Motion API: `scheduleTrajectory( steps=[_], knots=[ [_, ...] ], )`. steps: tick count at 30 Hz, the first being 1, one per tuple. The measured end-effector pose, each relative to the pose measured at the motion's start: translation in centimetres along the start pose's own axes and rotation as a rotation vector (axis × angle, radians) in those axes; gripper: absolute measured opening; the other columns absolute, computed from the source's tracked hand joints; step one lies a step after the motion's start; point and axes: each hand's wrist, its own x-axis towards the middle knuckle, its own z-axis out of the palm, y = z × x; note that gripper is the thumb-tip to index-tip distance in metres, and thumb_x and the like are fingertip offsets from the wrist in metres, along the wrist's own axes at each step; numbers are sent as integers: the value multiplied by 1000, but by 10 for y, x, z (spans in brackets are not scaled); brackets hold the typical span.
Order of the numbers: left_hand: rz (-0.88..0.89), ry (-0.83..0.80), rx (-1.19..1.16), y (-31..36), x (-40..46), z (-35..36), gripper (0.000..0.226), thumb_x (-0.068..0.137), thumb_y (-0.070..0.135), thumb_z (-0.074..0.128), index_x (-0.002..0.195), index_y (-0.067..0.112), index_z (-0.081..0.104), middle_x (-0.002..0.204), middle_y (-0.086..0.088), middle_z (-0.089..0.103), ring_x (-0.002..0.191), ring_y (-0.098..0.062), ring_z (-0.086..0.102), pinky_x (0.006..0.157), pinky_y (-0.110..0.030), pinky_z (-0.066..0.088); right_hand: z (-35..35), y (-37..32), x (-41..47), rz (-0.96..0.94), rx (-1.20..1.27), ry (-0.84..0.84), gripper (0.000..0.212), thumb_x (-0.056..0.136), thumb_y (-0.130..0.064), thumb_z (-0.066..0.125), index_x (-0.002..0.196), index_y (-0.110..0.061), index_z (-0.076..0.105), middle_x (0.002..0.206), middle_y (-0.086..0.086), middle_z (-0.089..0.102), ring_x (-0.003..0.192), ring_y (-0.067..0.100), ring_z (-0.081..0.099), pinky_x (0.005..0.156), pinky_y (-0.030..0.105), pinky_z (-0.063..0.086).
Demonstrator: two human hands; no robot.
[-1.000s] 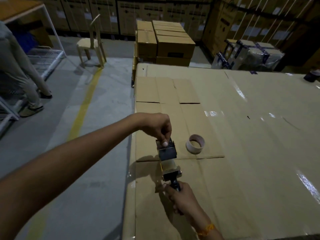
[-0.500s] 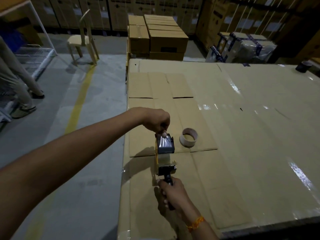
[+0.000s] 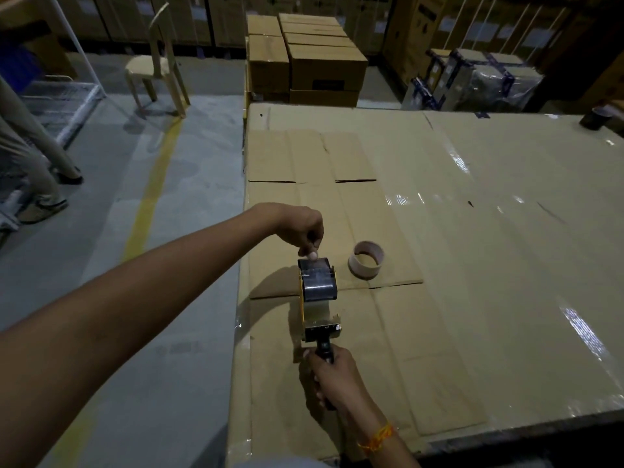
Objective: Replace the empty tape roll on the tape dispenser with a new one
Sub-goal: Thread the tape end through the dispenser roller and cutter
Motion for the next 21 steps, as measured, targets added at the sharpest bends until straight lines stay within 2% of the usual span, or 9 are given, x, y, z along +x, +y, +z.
scheduleTrajectory(
  steps=[4,7,13,18,21],
  knots=[
    [17,-12,-120,-10,7,7,20,89,25,86,93,8,78,89,-5,77,81,-12,67,79,-30,55,0,3,3,-1,6,1,17,102,-27,63,88,-19,67,62,-5,62,51,11,57,56,30,47],
    [5,-16,-241,-20,11,9,12,86,21,89,85,20,77,87,-1,74,85,-17,64,78,-35,54,-1,2,-1,6,59,-13,20,103,-25,62,85,-16,64,50,-6,57,42,12,51,47,26,42],
    [-113,-63,-390,-35,20,16,21,89,26,86,108,17,80,99,3,75,95,-17,64,75,-29,52,1,1,3,29,18,11,21,102,-26,63,83,-17,64,51,-6,57,45,13,54,51,27,45],
    [-189,-129,-551,-49,27,24,35,96,21,79,130,13,76,121,-3,76,118,-25,65,91,-35,54,3,0,6,24,22,39,24,99,-27,65,77,-18,64,51,-5,59,46,18,56,51,30,45],
    [-198,-179,-602,-55,29,26,29,98,22,77,126,19,78,135,-10,73,128,-30,64,98,-39,55,4,0,6,15,-10,47,24,97,-29,66,75,-21,64,58,-3,61,57,21,59,61,35,47]
  ],
)
